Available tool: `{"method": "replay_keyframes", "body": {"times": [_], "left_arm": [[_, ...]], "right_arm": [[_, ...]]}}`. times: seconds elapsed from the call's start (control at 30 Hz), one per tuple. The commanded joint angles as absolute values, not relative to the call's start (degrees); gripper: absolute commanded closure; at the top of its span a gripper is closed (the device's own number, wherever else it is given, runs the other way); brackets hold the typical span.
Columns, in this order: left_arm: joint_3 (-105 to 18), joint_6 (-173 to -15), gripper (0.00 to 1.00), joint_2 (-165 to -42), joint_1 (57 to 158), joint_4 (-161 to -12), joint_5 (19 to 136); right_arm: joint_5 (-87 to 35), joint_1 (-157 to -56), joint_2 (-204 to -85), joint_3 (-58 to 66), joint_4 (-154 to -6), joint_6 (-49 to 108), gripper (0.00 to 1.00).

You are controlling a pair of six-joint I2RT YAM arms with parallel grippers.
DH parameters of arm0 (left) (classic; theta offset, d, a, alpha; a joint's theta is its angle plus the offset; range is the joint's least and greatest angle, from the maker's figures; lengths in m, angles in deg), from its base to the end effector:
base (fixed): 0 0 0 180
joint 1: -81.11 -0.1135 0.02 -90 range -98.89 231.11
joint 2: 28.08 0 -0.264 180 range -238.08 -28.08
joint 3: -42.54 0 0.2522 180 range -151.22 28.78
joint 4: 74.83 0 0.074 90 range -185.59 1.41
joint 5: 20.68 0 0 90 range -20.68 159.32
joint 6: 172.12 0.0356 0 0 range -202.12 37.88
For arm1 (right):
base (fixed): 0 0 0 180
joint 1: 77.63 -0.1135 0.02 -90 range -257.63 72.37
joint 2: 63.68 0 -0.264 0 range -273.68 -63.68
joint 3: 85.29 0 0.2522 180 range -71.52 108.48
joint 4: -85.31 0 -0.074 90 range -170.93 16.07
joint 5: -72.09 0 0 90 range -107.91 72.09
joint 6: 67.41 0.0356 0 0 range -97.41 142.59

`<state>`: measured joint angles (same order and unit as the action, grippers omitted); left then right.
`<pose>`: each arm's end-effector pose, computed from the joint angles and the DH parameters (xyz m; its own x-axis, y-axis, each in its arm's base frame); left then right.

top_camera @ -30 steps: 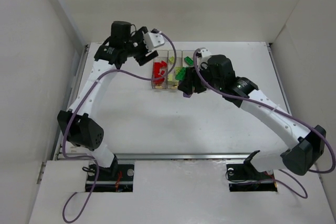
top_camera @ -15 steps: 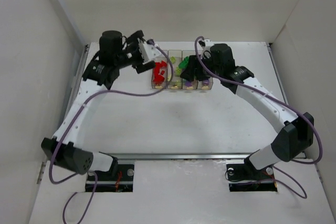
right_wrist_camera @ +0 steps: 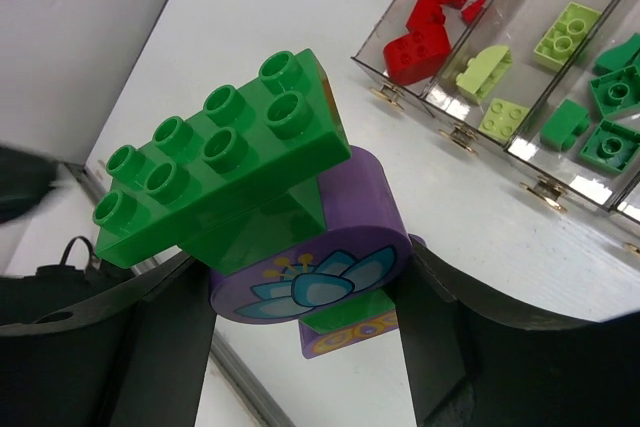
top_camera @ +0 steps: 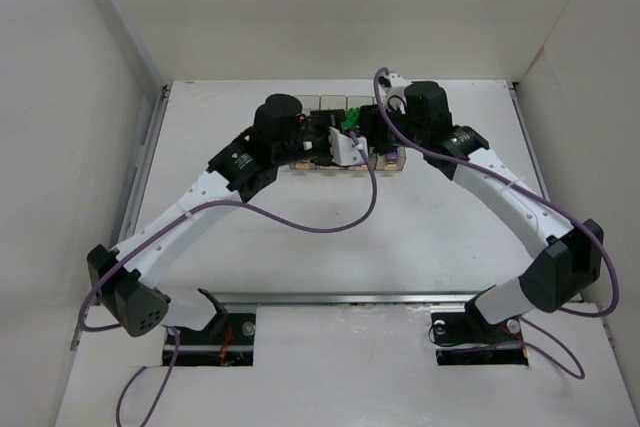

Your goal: Sort the legos into containers by color

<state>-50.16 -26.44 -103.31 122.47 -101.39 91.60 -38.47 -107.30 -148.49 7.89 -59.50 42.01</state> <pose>0.2154 -0.2076 0.4276 0.6702 0.4282 -0.6062 0.6011 0.1659 0.7818 0.2905 0.1799 0.3647 -0.6144 0.0083 -0.7890 -0.5636 0.6952 0.4462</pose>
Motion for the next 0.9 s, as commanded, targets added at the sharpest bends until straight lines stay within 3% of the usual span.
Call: {"method": "replay_keyframes", "body": {"times": [0.0,0.37,0.5,0.67,0.87], "left_arm": [[-51.8,-24.8,0.52,-105.7,123.7,-97.7,88.2],[-54.1,-23.8,0.68,-108.8,123.7,-95.9,84.8],[-52.8,-21.8,0.78,-108.2,123.7,-95.9,84.3],[-52.3,-22.0,0.78,-109.2,123.7,-94.8,81.0],[-53.3,-22.5,1.00,-109.7,123.7,-93.2,79.1]], "right_arm": [[-40.6,-107.3,-144.6,8.2,-63.1,42.2,1.00],[-41.6,-106.3,-144.1,6.5,-64.1,42.7,1.00],[-42.3,-106.3,-143.6,6.5,-64.1,42.7,1.00],[-43.0,-106.3,-143.6,6.5,-64.1,42.7,1.00],[-43.5,-106.3,-143.0,6.5,-64.1,42.7,1.00]]}}
